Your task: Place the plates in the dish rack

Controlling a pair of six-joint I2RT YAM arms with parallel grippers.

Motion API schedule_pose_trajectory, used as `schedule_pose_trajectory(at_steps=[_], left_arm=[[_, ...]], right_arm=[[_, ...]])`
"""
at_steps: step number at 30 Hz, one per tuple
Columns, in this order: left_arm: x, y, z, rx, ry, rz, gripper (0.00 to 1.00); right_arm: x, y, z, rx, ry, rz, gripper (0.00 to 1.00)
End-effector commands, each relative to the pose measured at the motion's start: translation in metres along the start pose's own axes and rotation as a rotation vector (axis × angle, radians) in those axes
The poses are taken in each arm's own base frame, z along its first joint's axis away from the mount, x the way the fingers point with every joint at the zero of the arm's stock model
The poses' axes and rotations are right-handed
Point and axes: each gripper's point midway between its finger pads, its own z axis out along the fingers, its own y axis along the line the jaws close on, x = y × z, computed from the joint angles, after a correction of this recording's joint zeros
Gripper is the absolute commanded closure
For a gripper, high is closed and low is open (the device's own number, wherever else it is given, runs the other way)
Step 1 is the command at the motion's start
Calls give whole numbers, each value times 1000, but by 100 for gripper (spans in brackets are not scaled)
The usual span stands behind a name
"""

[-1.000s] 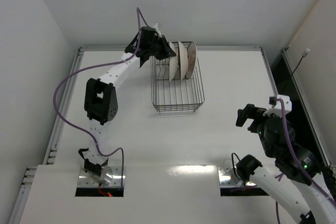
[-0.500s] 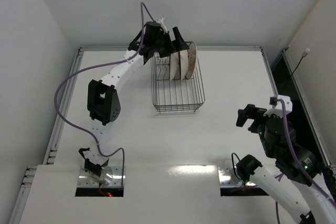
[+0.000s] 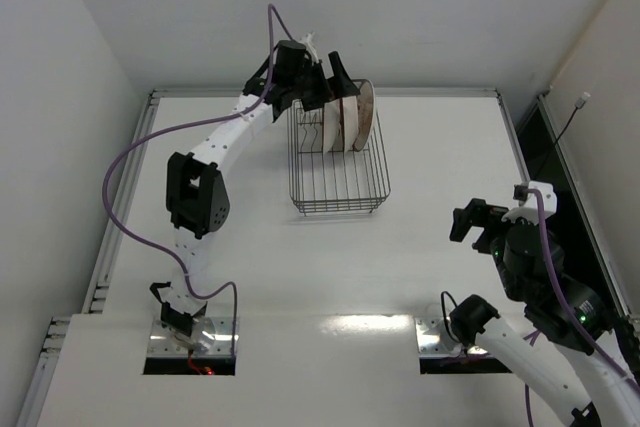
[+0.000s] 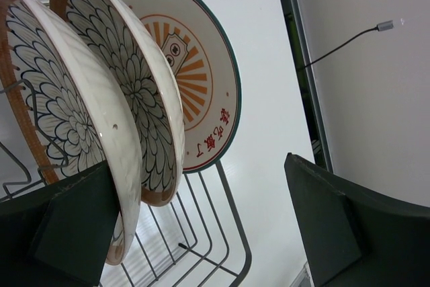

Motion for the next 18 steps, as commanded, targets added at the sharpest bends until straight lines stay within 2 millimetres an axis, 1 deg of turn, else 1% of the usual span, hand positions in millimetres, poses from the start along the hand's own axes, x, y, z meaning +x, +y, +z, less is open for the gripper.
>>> schedule_pose_trajectory(at_steps=[1, 2, 3, 5, 6, 8, 9, 11, 12, 13, 14, 18], left_arm=[[-42, -80, -44, 193, -124, 110, 0], [-42, -82, -47, 194, -126, 111, 0], [-37, -83, -49, 182, -120, 119, 0], [-37, -76, -48, 151, -120, 139, 0], [-37, -74, -52, 128, -124, 144, 0], [-35, -69, -51, 108, -117, 149, 0], [-34, -63, -51, 85, -111, 154, 0], [-29, -63, -53, 67, -112, 165, 0], [-26, -56, -52, 45, -105, 175, 0], [-28, -56, -56, 38, -115, 191, 0], [-24, -57, -55, 31, -107, 191, 0], [-20, -47, -57, -14, -94, 218, 0]], right_arm=[[-8, 3, -1, -17, -38, 34, 0], [-4, 3, 1, -15, -32, 28, 0], [-4, 5, 0, -23, -30, 26, 0], [-5, 4, -1, -26, -38, 32, 0], [-5, 4, -1, -26, -38, 32, 0], [-6, 3, -3, -29, -45, 38, 0], [-6, 3, -3, -29, -45, 38, 0], [-6, 3, -3, -29, -45, 38, 0], [-6, 3, -3, -29, -45, 38, 0], [-6, 3, -3, -29, -45, 38, 0], [-6, 3, -3, -29, -45, 38, 0], [-7, 2, -4, -32, -51, 43, 0]])
